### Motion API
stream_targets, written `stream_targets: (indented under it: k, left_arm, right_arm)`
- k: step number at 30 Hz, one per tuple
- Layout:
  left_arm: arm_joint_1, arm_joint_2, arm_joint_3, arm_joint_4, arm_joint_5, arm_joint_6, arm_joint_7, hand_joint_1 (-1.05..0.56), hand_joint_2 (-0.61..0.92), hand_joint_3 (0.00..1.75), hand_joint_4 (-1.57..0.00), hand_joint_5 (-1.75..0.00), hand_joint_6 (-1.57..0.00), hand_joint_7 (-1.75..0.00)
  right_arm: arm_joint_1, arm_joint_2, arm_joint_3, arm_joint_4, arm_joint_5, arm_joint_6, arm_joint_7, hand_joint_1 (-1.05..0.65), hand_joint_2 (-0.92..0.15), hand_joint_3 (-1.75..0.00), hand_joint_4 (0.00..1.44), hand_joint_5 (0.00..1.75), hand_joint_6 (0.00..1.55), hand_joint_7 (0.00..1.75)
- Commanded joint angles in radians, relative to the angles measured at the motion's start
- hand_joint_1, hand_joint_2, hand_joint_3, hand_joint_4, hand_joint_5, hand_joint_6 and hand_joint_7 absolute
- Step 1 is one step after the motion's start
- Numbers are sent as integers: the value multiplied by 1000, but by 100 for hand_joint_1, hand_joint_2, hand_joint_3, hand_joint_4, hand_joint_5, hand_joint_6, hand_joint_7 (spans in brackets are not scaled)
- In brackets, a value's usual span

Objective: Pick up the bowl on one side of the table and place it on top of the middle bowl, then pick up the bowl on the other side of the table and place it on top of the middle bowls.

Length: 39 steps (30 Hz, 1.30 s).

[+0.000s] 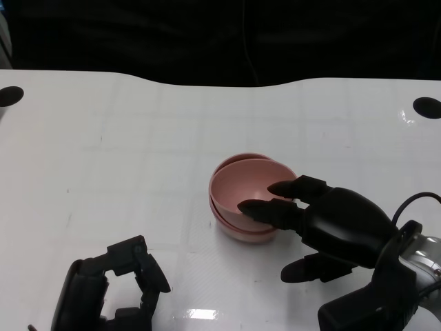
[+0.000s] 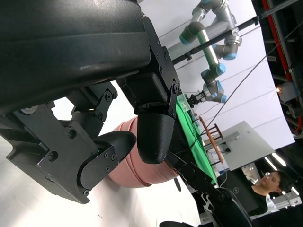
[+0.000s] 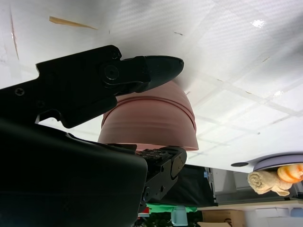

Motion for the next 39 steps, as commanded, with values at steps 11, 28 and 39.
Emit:
stream_targets:
  k: [11, 28, 39]
  left_arm:
    - [6, 12, 6, -8, -6, -5, -5, -6, 42, 129, -87, -170, -87, -145]
    - [2, 11, 4, -5, -2, -6, -4, -7, 41, 131, -87, -171, -86, -146]
    - [2, 11, 3, -5, -2, -6, -4, -7, 41, 131, -87, -171, -86, -146]
  right_arm:
    - [13, 0, -23, 25, 8, -38, -150, -73, -92, -27, 4, 38, 24, 2]
    - [181, 38, -140, 18, 111, -210, -424, -53, -92, -28, 0, 72, 30, 6]
    - [182, 43, -146, 20, 108, -216, -420, -53, -92, -28, 0, 73, 30, 6]
